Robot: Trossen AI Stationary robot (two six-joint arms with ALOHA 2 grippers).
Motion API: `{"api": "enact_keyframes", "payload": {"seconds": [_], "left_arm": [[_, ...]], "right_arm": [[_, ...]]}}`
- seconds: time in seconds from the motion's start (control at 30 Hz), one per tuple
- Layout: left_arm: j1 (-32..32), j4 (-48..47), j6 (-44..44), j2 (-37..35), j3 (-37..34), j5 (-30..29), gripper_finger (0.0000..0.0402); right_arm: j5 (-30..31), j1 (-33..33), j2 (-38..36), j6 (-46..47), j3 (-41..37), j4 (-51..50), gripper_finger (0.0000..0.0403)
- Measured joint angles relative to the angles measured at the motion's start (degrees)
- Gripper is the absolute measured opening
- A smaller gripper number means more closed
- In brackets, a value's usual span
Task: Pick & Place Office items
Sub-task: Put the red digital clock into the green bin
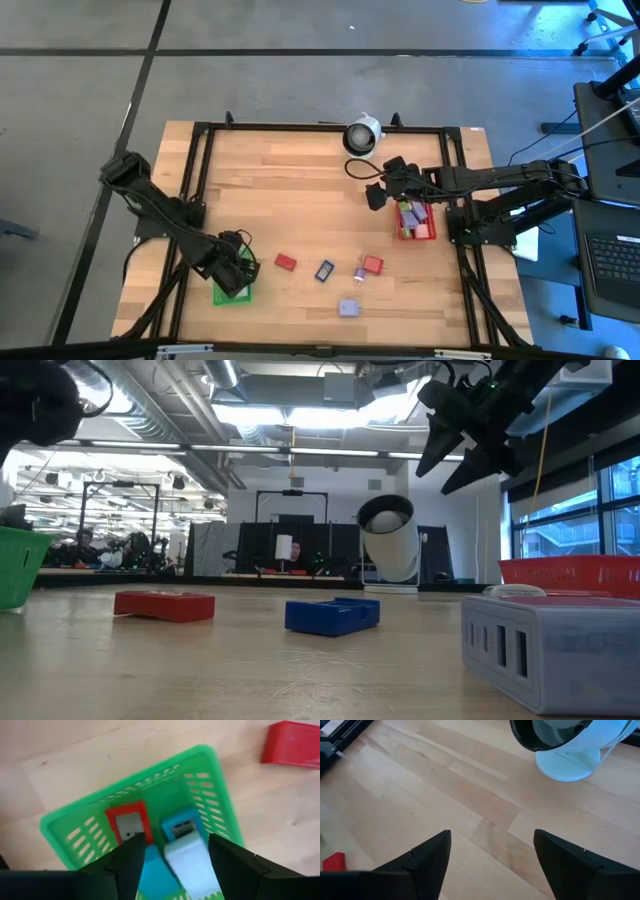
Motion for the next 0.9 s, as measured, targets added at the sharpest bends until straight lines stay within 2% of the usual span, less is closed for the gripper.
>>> {"api": "enact_keyframes", "payload": {"seconds": [0.17,0.3,0.4,0.5,0.6,0.7,0.8,0.9], "left_arm": [[2.2,0.6,7.3,-3.3,0.0,-1.1,0.0218],[4.7,3.5,17.1,-6.1,0.0,-8.3,0.0214],[6.2,8.2,29.9,-6.7,0.1,-16.4,0.0211],[7.7,14.7,48.4,-6.3,0.1,-22.3,0.021],[9.9,22.1,66.6,-4.9,0.1,-21.7,0.0212],[11.8,29.4,80.1,-2.6,0.1,-17.1,0.0211],[13.3,34.0,87.8,0.4,0.1,-12.2,0.021],[14.5,34.8,91.6,3.5,0.1,-9.1,0.021]], "right_arm": [[0.0,0.0,0.0,0.0,0.0,0.0,0.0286],[0.0,0.0,0.0,0.0,0.0,0.0,0.0286],[-0.1,0.0,0.0,0.0,0.0,0.0,0.0286],[-1.3,0.0,0.0,0.0,0.0,0.0,0.0286],[-1.5,0.1,0.0,0.0,0.0,0.0,0.0286],[-1.5,0.0,0.0,0.0,0.0,0.0,0.0286],[-1.5,0.0,0.0,0.0,0.0,0.0,0.0286],[-1.5,0.1,0.0,0.0,0.0,0.0,0.0286]]}}
